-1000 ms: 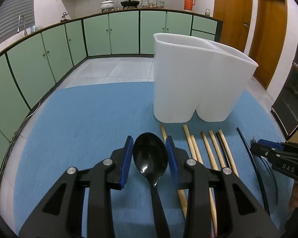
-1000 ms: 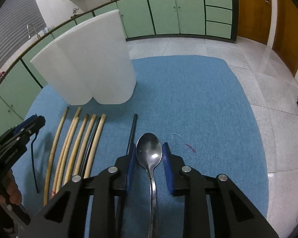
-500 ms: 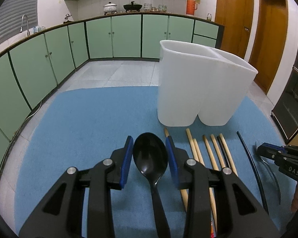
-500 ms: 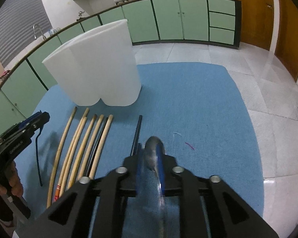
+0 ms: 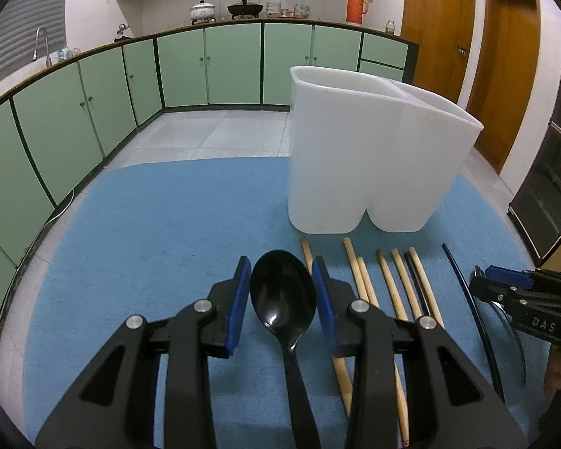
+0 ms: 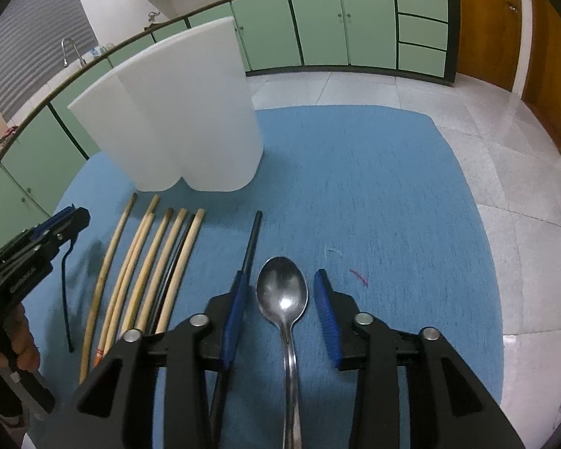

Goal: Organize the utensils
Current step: 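Close the right gripper on the silver spoon while the left gripper holds the black spoon, then lift both spoons and carry them above the white utensil holder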

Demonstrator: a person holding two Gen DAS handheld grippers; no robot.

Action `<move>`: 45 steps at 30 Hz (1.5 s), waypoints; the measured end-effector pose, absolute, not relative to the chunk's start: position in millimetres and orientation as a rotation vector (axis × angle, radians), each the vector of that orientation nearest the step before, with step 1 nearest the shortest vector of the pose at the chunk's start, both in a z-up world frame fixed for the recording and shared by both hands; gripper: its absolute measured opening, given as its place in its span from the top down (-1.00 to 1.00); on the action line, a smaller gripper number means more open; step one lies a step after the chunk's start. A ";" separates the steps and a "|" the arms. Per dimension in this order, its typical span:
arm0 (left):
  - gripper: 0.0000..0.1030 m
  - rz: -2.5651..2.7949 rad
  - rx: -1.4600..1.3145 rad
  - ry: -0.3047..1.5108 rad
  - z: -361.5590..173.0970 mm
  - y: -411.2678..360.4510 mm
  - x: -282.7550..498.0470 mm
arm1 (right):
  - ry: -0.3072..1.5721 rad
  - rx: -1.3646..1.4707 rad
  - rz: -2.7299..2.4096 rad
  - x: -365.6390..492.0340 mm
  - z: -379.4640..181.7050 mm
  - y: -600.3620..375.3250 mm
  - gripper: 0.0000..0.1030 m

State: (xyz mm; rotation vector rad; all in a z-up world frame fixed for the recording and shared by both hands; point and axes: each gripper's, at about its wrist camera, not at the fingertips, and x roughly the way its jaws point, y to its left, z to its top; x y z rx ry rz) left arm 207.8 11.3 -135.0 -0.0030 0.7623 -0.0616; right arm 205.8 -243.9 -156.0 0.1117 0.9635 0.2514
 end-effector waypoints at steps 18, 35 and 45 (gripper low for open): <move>0.37 -0.050 -0.027 0.641 -99.9 16.3 199.5 | 0.701 0.212 0.325 176.4 -100.5 -257.8 0.46; 0.37 -0.102 -0.086 0.372 -4.7 14.7 222.2 | 0.409 0.282 0.417 208.6 0.4 -268.4 0.46; 0.37 -0.122 -0.094 0.261 11.6 -11.0 293.7 | 0.307 0.247 0.387 285.8 23.3 -238.3 0.46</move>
